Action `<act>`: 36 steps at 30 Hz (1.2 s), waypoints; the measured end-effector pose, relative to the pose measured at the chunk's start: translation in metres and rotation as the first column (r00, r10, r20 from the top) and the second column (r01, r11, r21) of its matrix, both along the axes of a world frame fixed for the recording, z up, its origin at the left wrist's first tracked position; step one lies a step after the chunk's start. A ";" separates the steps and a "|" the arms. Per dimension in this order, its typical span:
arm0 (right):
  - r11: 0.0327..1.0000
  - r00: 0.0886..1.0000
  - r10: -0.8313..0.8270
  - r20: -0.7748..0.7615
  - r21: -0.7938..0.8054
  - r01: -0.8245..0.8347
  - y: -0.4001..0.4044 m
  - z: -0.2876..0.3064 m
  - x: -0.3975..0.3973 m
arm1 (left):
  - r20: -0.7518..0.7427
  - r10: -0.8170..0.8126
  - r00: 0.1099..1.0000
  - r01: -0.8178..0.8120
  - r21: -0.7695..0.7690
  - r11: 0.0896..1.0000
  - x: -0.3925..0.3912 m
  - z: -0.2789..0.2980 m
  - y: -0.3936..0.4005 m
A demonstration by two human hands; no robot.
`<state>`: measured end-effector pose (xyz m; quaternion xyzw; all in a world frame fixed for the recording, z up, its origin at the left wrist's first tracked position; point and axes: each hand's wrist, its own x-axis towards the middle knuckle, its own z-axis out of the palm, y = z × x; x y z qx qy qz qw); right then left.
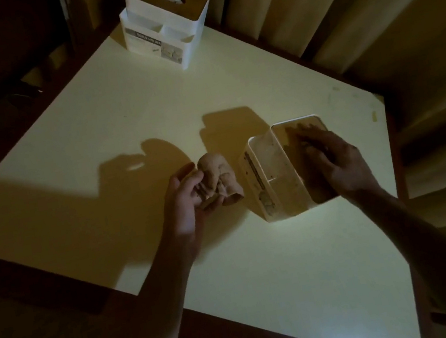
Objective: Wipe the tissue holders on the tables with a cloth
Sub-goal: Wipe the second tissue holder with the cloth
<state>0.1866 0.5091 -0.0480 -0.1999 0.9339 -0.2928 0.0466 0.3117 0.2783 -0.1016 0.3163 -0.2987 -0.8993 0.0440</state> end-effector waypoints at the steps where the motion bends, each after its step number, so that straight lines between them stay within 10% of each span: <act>1: 0.999 0.998 -0.047 -0.039 -0.003 0.047 -0.008 -0.001 0.001 | -0.010 -0.019 1.000 0.019 -0.033 0.999 -0.001 0.000 0.002; 11: 0.989 0.977 -0.106 -0.188 0.083 0.123 -0.026 -0.020 0.006 | -0.028 -0.238 0.971 0.197 -0.468 0.861 -0.014 -0.022 0.013; 17: 0.988 0.967 -0.099 -0.234 0.095 0.125 -0.026 -0.023 0.007 | 0.121 -0.176 0.977 0.202 -0.789 0.580 -0.022 -0.019 0.009; 25: 0.987 0.968 -0.095 -0.234 0.108 0.123 -0.024 -0.022 0.007 | 0.048 -0.243 0.969 0.170 -0.843 0.511 -0.013 -0.012 -0.006; 32: 0.980 0.967 -0.102 -0.232 0.146 0.139 -0.026 -0.022 0.006 | 0.128 -0.184 0.975 0.165 -0.966 0.199 0.003 0.008 -0.023; 36: 0.982 0.965 -0.102 -0.241 0.132 0.137 -0.025 -0.023 0.007 | 0.203 -0.159 0.966 0.230 -0.958 0.173 -0.001 0.000 -0.031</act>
